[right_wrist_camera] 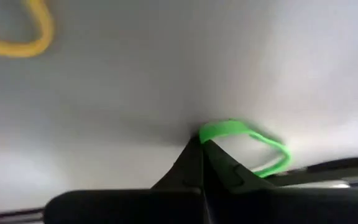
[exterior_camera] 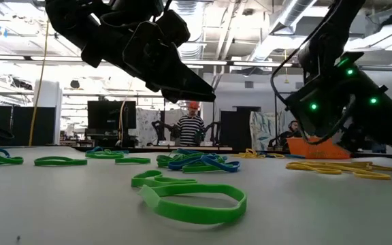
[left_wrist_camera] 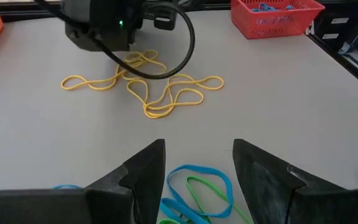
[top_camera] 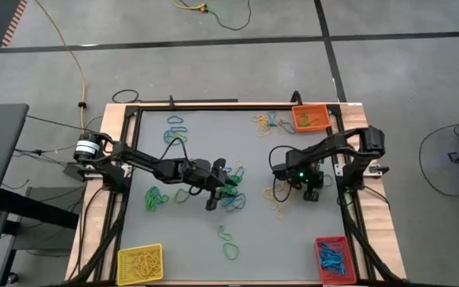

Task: Sort rubber bands into baskets
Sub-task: Put the green rubber band into the orange bin

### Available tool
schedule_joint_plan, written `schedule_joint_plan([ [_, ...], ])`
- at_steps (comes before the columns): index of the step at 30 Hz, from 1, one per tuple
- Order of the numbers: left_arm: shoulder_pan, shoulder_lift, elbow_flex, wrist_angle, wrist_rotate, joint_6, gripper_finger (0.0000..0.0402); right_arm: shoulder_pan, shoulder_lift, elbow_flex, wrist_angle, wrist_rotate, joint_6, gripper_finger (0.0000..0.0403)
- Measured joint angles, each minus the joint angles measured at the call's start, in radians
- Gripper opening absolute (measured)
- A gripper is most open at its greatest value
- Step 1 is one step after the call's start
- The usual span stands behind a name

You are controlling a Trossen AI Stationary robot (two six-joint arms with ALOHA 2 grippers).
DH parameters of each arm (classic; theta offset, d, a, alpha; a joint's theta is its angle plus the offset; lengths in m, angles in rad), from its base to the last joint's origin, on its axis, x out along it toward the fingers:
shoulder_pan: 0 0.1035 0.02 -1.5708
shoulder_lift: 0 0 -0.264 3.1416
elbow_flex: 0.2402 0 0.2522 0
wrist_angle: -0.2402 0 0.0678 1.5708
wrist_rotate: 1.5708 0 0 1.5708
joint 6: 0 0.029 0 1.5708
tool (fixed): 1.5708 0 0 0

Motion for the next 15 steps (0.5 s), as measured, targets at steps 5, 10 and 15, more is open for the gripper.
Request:
schedule_joint_plan([
  [5,0.0,0.0,0.0,0.0,0.0,0.0,0.0178,0.0,-0.096,0.016,-0.057,0.069,0.089,0.0018],
  [10,0.0,0.0,0.0,0.001,0.0,0.005,0.0178,0.0,-0.244,0.07,-0.056,0.07,0.159,0.0018],
  [15,0.0,0.0,0.0,0.002,-0.001,0.012,0.0178,-0.011,-0.377,0.136,-0.016,0.157,0.225,0.0017],
])
